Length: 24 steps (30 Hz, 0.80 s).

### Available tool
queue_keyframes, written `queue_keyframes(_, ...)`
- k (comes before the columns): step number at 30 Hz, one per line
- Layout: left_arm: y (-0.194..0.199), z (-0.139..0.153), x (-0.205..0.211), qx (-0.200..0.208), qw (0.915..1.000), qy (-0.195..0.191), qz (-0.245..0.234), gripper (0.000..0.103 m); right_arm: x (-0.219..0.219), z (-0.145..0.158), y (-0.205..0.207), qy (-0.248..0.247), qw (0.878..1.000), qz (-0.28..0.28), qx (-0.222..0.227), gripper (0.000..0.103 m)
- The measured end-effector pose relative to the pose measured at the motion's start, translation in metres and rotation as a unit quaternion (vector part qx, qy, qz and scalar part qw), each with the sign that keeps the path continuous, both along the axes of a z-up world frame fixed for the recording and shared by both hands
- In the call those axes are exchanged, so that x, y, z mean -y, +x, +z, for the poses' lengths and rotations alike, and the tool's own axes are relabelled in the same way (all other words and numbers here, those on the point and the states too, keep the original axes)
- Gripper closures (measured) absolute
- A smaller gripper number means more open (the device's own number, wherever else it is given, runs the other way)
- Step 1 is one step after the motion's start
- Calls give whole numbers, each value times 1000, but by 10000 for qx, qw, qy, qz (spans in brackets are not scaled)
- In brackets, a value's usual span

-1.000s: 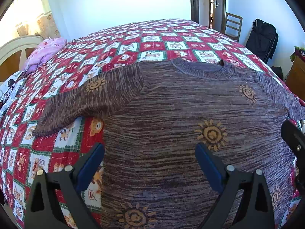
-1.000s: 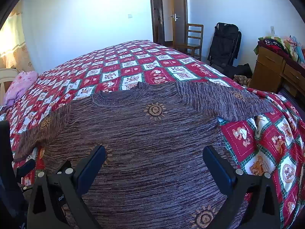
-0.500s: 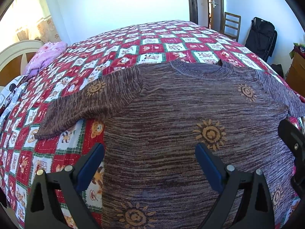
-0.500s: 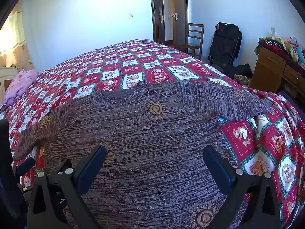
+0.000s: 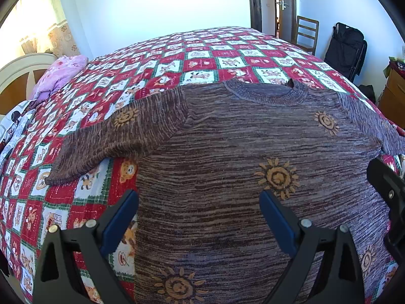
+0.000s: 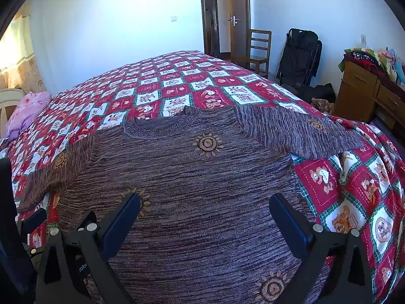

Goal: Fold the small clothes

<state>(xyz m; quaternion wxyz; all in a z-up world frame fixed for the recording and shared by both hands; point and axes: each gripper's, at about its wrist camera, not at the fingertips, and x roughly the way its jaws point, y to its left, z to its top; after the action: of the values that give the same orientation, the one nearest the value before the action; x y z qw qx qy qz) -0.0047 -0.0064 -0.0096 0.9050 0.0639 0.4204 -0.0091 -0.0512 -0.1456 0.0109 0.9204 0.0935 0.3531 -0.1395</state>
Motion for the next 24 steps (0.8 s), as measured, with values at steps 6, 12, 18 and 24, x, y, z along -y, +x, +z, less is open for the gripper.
queue_keyframes(6,0,0,0,-29,10000,-30,6,5,1,0,0,-11,10000,22,2,1)
queue_keyframes(12,0,0,0,-28,10000,-35,5,5,-1,0,0,-16,10000,31,5,1)
queue_keyframes(18,0,0,0,-36,10000,-40,9,5,1,0,-1,4,10000,32,-1,1)
queue_keyframes(24,0,0,-2,-38,10000,-53,15,5,0,-1,-1,0,10000,27,-16,1)
